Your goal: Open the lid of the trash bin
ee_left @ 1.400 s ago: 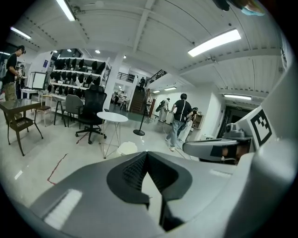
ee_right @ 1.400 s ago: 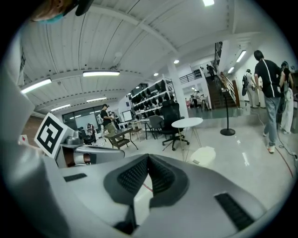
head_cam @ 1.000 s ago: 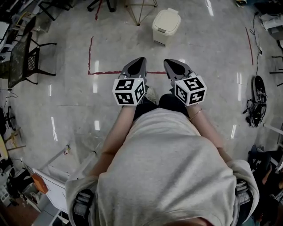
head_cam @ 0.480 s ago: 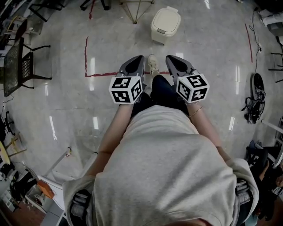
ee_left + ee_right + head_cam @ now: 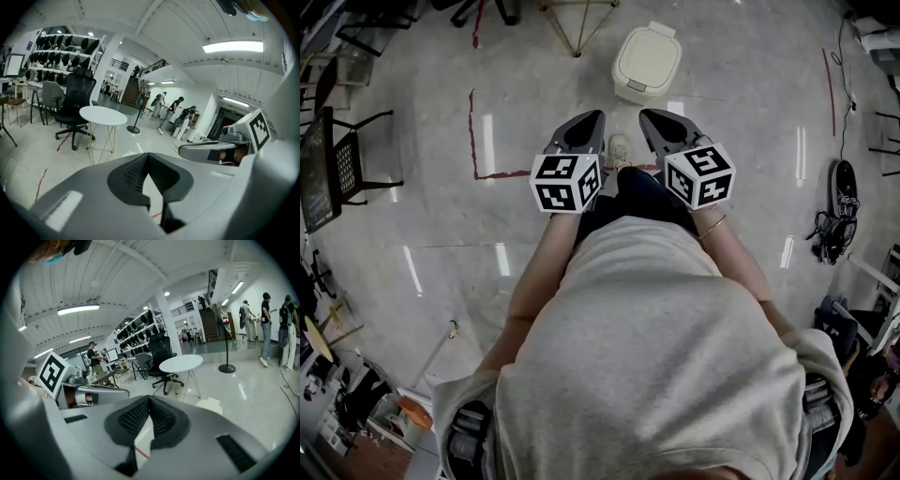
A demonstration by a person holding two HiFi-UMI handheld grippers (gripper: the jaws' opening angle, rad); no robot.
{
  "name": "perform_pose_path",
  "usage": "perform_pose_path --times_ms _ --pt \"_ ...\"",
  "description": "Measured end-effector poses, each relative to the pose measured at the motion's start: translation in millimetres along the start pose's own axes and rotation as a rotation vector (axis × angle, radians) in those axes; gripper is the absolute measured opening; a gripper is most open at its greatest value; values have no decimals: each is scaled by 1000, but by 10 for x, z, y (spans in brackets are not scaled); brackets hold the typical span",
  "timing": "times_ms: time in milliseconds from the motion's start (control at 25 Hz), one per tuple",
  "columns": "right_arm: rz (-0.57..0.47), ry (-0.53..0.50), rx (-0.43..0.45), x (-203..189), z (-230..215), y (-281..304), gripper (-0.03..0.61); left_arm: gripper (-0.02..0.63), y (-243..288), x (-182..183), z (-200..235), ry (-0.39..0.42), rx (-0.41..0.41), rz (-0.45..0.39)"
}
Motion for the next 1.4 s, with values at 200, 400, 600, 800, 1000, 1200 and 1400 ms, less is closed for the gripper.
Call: perform_pose_path --times_ms 200,400,600,800,1000,1200,1400 --pt "31 30 3 170 -486 491 8 8 610 146 210 -13 -19 58" --pt "65 54 -1 206 -885 794 8 8 1025 251 428 -46 4 100" --pt "89 101 -27 116 -1112 911 8 8 1185 127 547 -76 10 168" --pt "125 144 -73 -16 -1257 952 8 8 1326 42 623 -83 -5 222" --pt "149 160 -130 -155 -1341 973 8 8 1366 -78 694 -98 -35 265" --pt "171 165 -166 -336 -1418 1017 8 8 1416 -299 820 -91 -54 321" --pt "237 124 -174 -598 -1558 1011 8 8 1533 -590 853 -66 -119 373"
Point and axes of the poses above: the fingertips, and each gripper's own axes: y forward along the fingers, z to its left, x out of its top, the point moved 4 cm from there along -y, backward along the fingers, and after that the axes turned 14 degrees about -z, right-handed, at the moved point
